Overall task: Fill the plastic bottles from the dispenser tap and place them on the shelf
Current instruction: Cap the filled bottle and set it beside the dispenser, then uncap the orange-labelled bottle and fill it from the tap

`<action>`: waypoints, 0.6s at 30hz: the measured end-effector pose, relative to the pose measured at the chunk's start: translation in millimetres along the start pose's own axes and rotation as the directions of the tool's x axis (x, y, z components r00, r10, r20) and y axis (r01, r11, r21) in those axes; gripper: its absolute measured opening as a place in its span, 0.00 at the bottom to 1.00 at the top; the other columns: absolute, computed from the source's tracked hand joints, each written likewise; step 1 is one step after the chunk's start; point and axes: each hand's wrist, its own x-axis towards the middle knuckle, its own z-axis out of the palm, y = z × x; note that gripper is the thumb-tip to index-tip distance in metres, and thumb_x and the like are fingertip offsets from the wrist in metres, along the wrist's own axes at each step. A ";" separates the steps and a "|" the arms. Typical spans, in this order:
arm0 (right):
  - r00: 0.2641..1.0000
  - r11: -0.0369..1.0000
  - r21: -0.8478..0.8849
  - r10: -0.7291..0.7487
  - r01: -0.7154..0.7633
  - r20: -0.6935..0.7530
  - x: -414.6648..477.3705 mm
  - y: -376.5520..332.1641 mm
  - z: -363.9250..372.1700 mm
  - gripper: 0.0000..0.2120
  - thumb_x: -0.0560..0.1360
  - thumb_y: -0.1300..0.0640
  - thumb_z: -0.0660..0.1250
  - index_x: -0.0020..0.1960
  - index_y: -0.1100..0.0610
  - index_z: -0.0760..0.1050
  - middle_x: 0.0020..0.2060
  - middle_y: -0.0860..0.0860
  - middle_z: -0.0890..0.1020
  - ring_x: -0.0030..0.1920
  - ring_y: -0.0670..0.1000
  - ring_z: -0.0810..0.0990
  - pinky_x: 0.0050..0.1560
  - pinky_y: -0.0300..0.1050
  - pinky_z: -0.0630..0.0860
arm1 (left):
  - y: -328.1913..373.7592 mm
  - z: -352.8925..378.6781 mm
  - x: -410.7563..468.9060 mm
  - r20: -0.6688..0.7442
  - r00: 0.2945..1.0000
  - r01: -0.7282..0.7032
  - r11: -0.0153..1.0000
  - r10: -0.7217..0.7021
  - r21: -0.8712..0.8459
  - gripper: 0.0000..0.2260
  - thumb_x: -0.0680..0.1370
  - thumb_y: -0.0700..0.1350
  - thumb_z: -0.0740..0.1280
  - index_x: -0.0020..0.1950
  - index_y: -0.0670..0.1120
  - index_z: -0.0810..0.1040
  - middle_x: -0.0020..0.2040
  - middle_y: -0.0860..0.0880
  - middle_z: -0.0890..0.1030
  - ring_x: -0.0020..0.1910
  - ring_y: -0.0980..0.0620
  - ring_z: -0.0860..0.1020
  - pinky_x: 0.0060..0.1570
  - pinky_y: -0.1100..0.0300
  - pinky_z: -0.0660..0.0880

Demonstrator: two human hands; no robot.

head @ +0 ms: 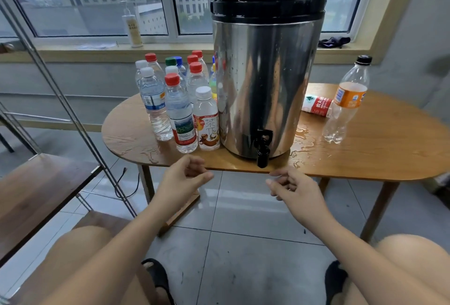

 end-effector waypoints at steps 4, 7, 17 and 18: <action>0.998 0.999 -0.035 -0.031 0.029 -0.056 5.5 -10.1 -32.3 0.06 0.79 0.55 0.78 0.55 0.48 0.83 0.42 0.50 0.87 0.45 0.53 0.87 0.52 0.59 0.86 | -1.1 27.7 -6.0 0.126 0.992 0.027 0.999 -0.031 0.033 0.14 0.77 0.52 0.80 0.60 0.56 0.83 0.49 0.57 0.87 0.50 0.59 0.85 0.49 0.64 0.80; 0.990 0.998 -0.041 -0.042 0.037 -0.136 14.8 -15.2 -55.6 0.05 0.79 0.54 0.78 0.54 0.51 0.84 0.42 0.50 0.87 0.45 0.54 0.88 0.51 0.59 0.87 | -3.6 43.2 -6.1 0.156 0.987 0.017 0.999 -0.024 0.046 0.11 0.77 0.51 0.81 0.57 0.56 0.84 0.49 0.59 0.87 0.50 0.59 0.84 0.52 0.61 0.81; 0.866 0.966 -0.258 -0.144 0.018 -0.480 73.5 -30.7 -138.5 0.13 0.74 0.46 0.80 0.53 0.48 0.81 0.46 0.46 0.86 0.48 0.49 0.86 0.52 0.60 0.86 | 3.0 83.1 0.3 0.288 0.958 -0.010 0.996 -0.014 0.083 0.11 0.77 0.51 0.80 0.57 0.57 0.84 0.49 0.59 0.87 0.49 0.59 0.85 0.54 0.53 0.85; 0.846 0.963 -0.269 -0.136 -0.010 -0.516 79.9 -31.8 -143.4 0.16 0.74 0.46 0.81 0.55 0.50 0.80 0.47 0.46 0.85 0.50 0.48 0.85 0.54 0.58 0.85 | 3.7 86.2 0.1 0.297 0.955 -0.016 0.997 -0.009 0.081 0.11 0.77 0.51 0.80 0.57 0.57 0.84 0.49 0.59 0.87 0.49 0.59 0.85 0.54 0.53 0.85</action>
